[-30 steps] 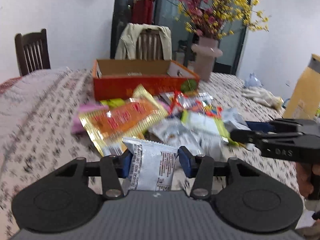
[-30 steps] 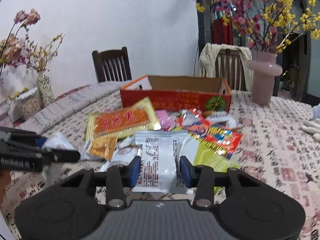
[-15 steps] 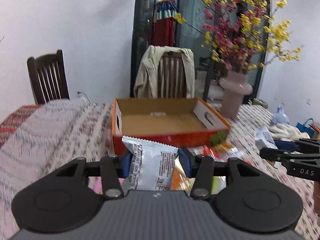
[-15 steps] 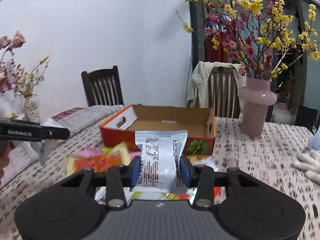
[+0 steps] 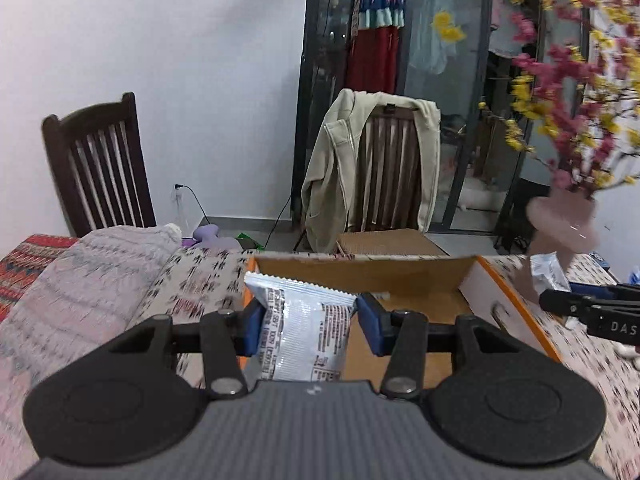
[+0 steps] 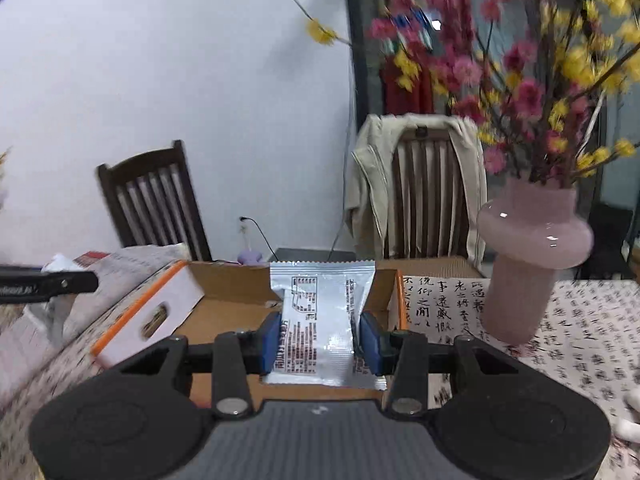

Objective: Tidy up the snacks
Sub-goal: 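Carry both white packets into the orange box and open both grippers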

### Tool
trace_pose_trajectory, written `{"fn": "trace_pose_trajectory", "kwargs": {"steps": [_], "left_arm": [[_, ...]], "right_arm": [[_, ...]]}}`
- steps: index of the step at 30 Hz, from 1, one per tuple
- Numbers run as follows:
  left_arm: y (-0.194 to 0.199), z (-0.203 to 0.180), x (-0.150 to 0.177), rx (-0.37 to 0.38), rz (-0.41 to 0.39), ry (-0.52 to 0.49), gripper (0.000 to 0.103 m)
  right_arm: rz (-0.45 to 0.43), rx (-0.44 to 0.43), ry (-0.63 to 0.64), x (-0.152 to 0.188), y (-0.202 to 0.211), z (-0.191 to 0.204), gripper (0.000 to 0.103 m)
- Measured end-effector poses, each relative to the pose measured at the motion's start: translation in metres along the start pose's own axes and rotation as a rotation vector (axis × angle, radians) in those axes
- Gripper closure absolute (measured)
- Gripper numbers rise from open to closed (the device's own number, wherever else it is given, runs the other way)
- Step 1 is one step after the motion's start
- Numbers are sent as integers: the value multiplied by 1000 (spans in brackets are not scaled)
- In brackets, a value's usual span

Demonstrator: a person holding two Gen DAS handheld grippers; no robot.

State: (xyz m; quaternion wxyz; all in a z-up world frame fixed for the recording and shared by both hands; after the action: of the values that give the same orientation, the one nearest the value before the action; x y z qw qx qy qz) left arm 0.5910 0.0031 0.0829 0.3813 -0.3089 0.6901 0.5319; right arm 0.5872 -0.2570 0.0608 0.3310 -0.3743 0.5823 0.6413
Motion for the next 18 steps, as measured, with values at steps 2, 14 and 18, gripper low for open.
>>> {"fn": "trace_pose_trajectory", "kwargs": {"steps": [2, 14, 18], "left_arm": [[-28, 5, -11, -36, 9, -15, 54], [-181, 41, -3, -155, 229, -30, 54], [-195, 52, 5, -141, 242, 14, 49]], "right_arm": [[33, -2, -13, -13, -33, 0, 62], [276, 119, 36, -13, -189, 8, 61], [308, 200, 141, -5, -207, 12, 58]]}}
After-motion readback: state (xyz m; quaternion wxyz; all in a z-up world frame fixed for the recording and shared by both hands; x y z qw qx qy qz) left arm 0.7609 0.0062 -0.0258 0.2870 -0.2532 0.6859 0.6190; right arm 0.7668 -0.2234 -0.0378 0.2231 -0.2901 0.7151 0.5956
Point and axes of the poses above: each gripper's, at about its wrist camera, not at the fingertips, and y roughly against the way its jaws point, z to its left, x to its underside, the point moved 8 cm from there along -y, roughly the way its jaws point, and after that the axes turned 9 degrees about x, right-handed, at the moved point
